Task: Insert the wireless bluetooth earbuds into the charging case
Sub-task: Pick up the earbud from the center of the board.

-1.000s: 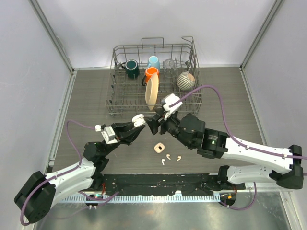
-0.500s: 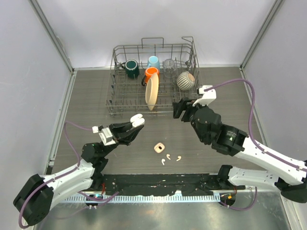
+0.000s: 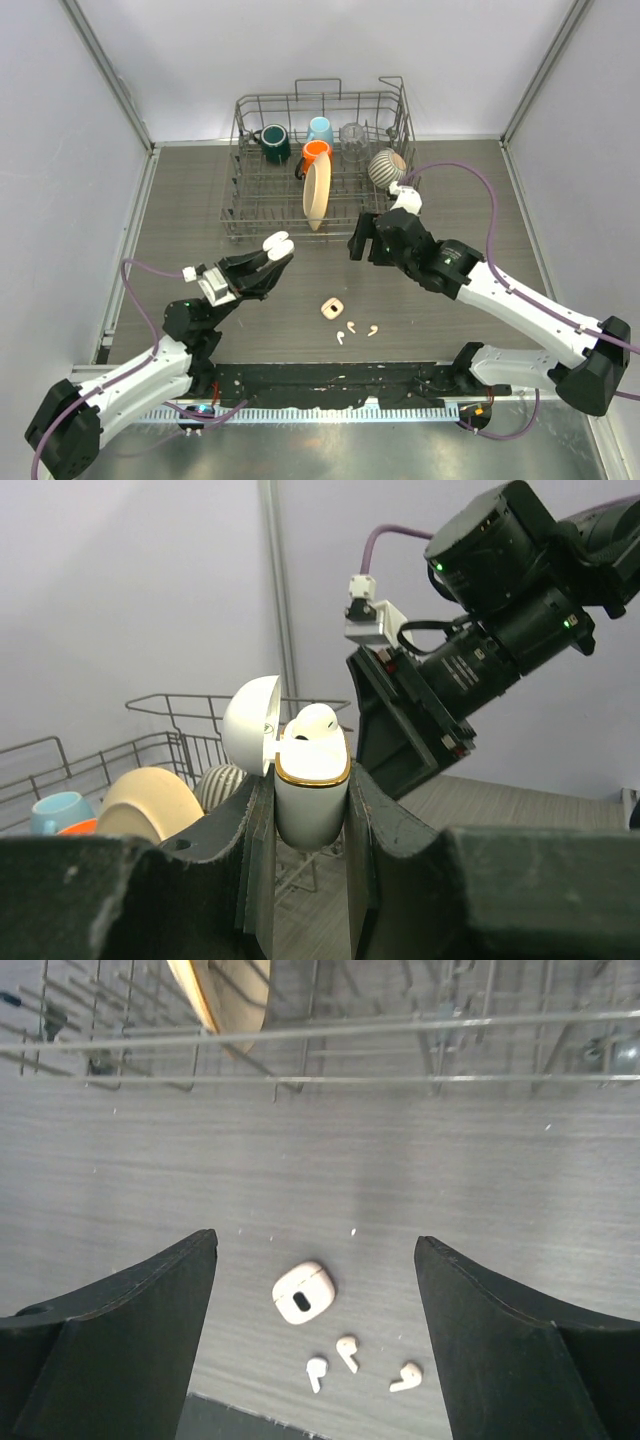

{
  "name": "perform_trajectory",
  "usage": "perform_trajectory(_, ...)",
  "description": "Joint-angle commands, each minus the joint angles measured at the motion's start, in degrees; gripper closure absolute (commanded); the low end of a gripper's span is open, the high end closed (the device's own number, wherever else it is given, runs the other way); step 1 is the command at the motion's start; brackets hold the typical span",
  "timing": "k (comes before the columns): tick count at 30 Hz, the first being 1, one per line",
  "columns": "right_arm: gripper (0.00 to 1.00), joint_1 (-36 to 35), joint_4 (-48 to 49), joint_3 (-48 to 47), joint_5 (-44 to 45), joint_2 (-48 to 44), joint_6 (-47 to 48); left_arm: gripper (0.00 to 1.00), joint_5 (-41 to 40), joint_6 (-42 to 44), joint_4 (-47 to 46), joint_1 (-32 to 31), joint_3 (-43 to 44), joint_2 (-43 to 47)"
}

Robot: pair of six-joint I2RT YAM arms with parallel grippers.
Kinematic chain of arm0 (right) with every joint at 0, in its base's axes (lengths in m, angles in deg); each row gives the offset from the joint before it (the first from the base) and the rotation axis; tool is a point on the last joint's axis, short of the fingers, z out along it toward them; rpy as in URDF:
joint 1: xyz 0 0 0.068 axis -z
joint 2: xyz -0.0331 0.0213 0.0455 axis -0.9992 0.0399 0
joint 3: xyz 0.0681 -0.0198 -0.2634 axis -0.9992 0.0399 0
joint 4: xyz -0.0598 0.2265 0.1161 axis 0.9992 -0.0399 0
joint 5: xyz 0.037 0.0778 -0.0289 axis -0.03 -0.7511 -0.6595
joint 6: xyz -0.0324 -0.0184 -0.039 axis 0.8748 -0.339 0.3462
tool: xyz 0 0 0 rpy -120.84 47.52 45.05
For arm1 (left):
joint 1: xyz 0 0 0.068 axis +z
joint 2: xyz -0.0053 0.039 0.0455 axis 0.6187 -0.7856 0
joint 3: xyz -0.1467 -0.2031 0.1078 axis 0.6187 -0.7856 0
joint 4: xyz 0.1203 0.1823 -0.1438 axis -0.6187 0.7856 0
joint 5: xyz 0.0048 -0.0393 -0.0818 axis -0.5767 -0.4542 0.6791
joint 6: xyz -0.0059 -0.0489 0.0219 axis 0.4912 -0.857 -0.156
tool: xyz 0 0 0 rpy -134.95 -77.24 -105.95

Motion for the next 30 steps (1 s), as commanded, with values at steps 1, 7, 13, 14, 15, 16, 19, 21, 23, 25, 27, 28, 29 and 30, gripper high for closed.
perform_trajectory(1,0.12,0.4,-0.3,-1.8,-7.2,-1.3,-3.8,1.00,-2.8,2.4,0.8,0.2,4.1,1.7)
perform_trajectory(7,0.09,0.3,6.7,4.9,-13.3,-7.0,-2.8,1.00,-3.7,1.0,-2.4,0.2,1.1,2.6)
perform_trajectory(13,0.09,0.3,5.4,6.4,-15.3,-4.6,-5.8,1.00,-3.6,1.3,-1.0,0.2,-0.9,5.6)
perform_trajectory(14,0.09,0.3,3.6,5.5,-14.8,-3.7,-6.4,1.00,-4.3,1.3,-1.0,0.2,-1.3,6.8)
perform_trajectory(15,0.09,0.3,2.3,4.8,-14.0,-1.7,-7.3,1.00,-4.4,1.4,-0.9,0.2,-1.7,7.4)
perform_trajectory(16,0.09,0.3,-0.2,4.1,-13.5,-0.9,-9.1,1.00,-4.4,1.4,-0.4,0.2,-1.8,7.9)
perform_trajectory(19,0.09,0.3,-0.6,2.1,-16.1,1.1,-9.0,1.00,-4.9,2.0,2.3,0.2,-1.6,10.4)
perform_trajectory(21,0.09,0.2,0.8,2.9,-20.3,1.0,-8.2,1.00,-4.3,2.1,3.8,0.2,-1.4,12.1)
perform_trajectory(23,0.09,0.1,3.0,4.9,-22.1,0.3,-7.9,1.00,-4.2,2.2,4.3,0.2,-1.6,12.9)
perform_trajectory(25,0.11,0.0,2.4,5.8,-22.1,0.1,-8.3,1.00,-4.2,1.8,4.4,0.2,-2.4,13.9)
perform_trajectory(27,0.17,-1.0,2.6,6.6,-21.5,-0.1,-8.9,1.00,-4.2,1.2,4.9,0.2,-3.2,14.6)
perform_trajectory(28,0.19,-1.5,3.3,7.6,-21.4,-0.2,-9.1,1.00,-4.0,1.2,5.3,0.2,-3.4,14.8)
perform_trajectory(29,0.21,-2.1,3.7,7.9,-21.2,-0.2,-9.5,1.00,-4.0,1.2,5.6,0.2,-3.7,15.0)
perform_trajectory(30,0.23,-3.8,3.8,8.3,-20.8,0.0,-10.3,1.00,-4.1,1.3,5.6,0.2,-3.9,15.0)
